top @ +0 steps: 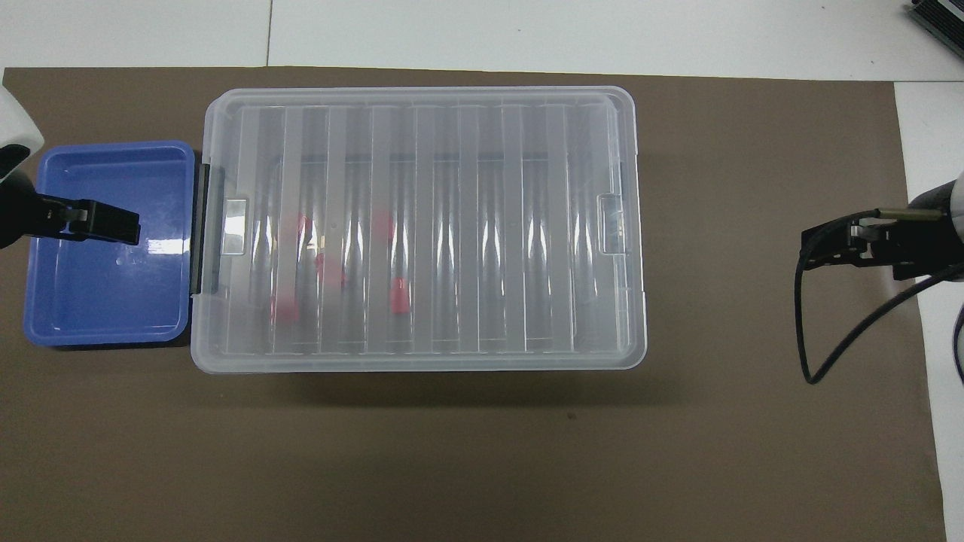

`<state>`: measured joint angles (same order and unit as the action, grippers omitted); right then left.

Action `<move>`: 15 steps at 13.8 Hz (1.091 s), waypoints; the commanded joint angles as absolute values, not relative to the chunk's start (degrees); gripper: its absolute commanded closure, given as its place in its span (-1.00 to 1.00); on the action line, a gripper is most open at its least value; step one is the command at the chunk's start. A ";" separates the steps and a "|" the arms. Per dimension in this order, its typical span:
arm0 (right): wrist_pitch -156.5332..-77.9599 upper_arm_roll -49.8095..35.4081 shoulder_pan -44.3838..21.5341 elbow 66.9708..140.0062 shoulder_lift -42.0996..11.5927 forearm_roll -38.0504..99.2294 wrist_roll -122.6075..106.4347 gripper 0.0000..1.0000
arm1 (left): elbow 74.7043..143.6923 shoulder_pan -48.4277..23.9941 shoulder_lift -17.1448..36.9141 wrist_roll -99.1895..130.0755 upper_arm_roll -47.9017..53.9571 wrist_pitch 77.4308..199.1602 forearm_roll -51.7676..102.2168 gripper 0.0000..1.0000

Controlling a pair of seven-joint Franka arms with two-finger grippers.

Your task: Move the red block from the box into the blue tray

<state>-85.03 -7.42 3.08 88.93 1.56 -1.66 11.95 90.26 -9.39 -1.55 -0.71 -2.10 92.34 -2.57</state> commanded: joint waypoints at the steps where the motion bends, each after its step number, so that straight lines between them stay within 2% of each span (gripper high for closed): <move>1: -86.83 -7.56 3.87 91.14 3.16 -0.70 10.37 -1.00 | 91.76 -9.05 -2.90 -0.44 -2.11 92.99 -2.02 -1.00; 11: -86.22 -7.65 3.78 90.79 3.69 -0.79 10.11 -1.00 | 91.76 -9.05 -2.90 -0.44 -2.11 92.99 -2.02 -1.00; 15: -93.85 -7.91 2.81 94.03 3.17 -0.79 10.81 -0.96 | 91.76 -9.05 -2.90 -0.44 -2.11 92.99 -2.02 -1.00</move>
<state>-89.63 -7.56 2.58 89.96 1.91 -1.53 11.79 90.26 -9.39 -1.55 -0.71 -2.10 92.34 -2.57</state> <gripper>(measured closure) 0.009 0.000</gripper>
